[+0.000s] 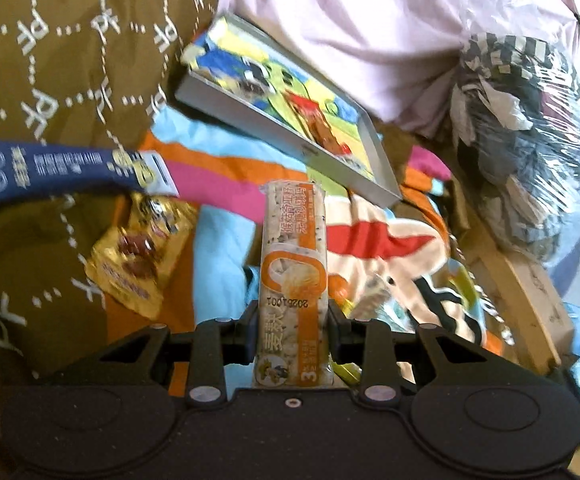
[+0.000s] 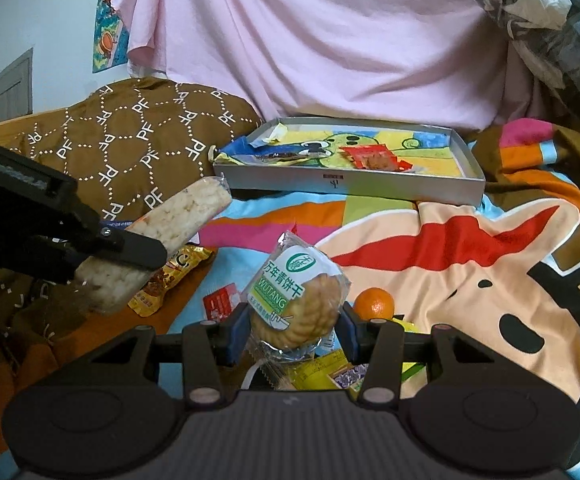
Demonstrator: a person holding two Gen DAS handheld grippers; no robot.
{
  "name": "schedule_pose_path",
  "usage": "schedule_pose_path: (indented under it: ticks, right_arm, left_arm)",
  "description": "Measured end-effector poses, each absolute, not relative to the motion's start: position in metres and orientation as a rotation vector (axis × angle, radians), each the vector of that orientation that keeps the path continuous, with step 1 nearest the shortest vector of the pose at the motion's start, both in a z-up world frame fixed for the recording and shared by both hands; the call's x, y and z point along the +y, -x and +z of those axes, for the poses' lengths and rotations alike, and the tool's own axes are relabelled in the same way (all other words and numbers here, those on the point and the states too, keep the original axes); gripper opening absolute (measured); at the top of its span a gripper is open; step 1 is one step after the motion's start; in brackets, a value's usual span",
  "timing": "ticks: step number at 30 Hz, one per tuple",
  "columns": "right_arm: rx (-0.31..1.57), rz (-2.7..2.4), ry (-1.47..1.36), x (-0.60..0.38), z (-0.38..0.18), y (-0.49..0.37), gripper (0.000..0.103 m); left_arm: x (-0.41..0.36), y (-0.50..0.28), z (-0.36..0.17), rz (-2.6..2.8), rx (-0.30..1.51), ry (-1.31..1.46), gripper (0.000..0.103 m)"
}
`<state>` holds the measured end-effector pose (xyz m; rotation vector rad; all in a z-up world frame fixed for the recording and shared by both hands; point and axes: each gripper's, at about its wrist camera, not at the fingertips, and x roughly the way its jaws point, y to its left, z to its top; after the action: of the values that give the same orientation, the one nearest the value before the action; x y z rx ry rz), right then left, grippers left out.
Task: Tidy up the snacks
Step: 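Grasp the white-orange wafer bar with the left tool while the right tool grasps the round biscuit pack, then carry the wafer bar and biscuit pack over the grey tray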
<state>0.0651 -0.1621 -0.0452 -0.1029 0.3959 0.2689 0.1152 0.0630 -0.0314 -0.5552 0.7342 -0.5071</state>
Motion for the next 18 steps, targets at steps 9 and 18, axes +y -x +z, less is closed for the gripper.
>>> schedule_pose_path:
  ticks: [9,18]
  right_arm:
    - [0.331,0.272,0.074,-0.178,-0.025,-0.084,0.051]
    - [0.258,0.281,0.116,-0.205,0.012,-0.147,0.051]
  left_arm:
    - [0.048,-0.151,-0.006,-0.426,0.628,0.553,0.035]
    - [0.014,-0.227,0.03,-0.389,0.485,0.531,0.035]
